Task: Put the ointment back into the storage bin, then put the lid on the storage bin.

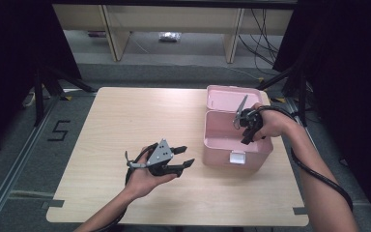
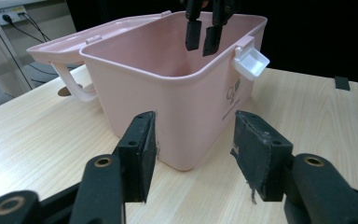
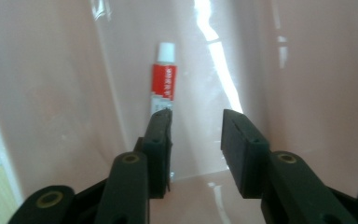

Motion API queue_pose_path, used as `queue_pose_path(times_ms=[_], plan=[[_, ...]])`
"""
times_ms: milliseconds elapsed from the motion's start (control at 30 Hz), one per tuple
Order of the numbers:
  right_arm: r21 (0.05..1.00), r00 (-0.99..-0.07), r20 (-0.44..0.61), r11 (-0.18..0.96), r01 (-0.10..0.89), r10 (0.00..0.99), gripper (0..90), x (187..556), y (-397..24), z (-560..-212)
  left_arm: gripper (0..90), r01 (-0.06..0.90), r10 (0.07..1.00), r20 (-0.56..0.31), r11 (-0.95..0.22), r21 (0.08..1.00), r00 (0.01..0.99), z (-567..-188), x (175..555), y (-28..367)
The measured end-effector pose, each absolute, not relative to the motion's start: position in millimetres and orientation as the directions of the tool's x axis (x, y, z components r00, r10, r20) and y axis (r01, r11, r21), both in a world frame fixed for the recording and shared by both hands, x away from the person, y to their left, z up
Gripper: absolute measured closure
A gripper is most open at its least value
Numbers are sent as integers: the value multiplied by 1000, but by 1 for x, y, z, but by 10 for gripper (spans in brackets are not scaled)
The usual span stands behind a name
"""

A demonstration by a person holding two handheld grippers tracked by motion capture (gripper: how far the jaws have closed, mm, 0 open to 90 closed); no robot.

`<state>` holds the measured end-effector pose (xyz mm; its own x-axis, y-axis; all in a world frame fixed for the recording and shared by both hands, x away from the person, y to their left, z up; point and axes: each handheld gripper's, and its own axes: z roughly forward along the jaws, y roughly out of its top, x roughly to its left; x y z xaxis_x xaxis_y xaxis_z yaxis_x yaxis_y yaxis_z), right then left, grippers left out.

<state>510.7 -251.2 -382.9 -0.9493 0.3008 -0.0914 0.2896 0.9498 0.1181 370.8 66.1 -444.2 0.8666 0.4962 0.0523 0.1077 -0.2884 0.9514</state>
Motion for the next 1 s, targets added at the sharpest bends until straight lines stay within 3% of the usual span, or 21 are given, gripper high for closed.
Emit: queue_pose_path(times_ms=[300, 567, 1000], plan=[[207, -887, -73, 877, 434, 456, 575, 509, -265, -372, 587, 98, 494, 43, -256, 962, 868, -443, 372, 62], [273, -844, -58, 822, 500, 533, 546, 505, -275, -370, 681, 111, 470, 17, -244, 963, 882, -442, 369, 55], [385, -709, -55, 670, 635, 704, 576, 520, -290, -353, 815, 119, 411, -8, -245, 962, 911, -442, 365, 37]])
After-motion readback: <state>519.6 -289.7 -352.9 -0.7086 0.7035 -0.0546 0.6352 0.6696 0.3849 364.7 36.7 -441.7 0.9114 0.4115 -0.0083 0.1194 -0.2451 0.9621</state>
